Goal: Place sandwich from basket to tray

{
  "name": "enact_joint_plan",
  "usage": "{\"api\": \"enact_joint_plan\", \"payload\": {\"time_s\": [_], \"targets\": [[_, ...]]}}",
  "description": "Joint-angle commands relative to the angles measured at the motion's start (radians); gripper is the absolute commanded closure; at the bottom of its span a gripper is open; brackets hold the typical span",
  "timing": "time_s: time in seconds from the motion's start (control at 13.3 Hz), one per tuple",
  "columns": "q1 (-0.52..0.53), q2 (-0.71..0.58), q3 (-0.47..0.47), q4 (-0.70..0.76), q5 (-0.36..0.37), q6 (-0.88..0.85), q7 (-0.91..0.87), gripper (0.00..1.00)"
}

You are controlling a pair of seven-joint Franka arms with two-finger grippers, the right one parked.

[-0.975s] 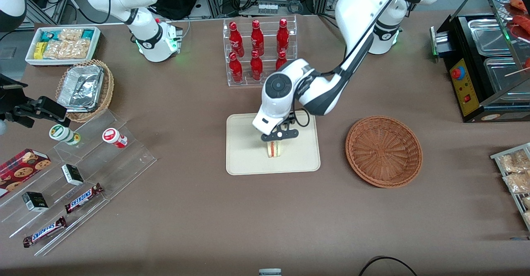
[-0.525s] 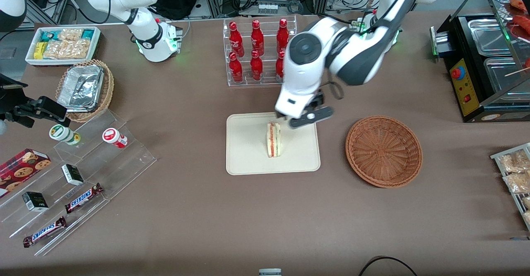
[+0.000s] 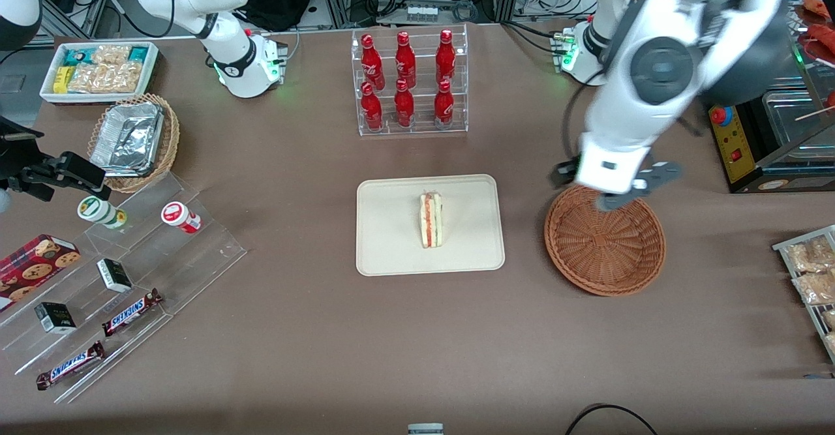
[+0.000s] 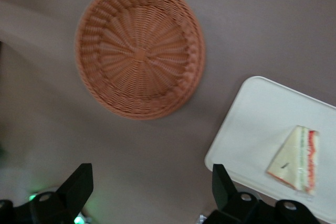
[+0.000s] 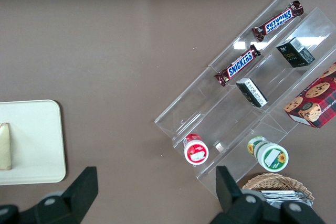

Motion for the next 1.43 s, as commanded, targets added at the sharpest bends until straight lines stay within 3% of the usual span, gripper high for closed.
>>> {"api": "enact_joint_plan", "payload": {"time_s": [0.0, 0.67, 1.12, 1.35], "targets": [[0.106, -0.093, -0.012, -0.031, -0.008, -0.064, 0.146, 0.0], [0.247, -0.189, 0.019, -0.023, -0.022, -0.192, 0.507, 0.0], [0.244, -0.164, 0.048, 0.072, -0.031, -0.19, 0.69, 0.0], [0.246, -0.166, 0.048, 0.073, 0.01, -0.157, 0.698, 0.0]]}}
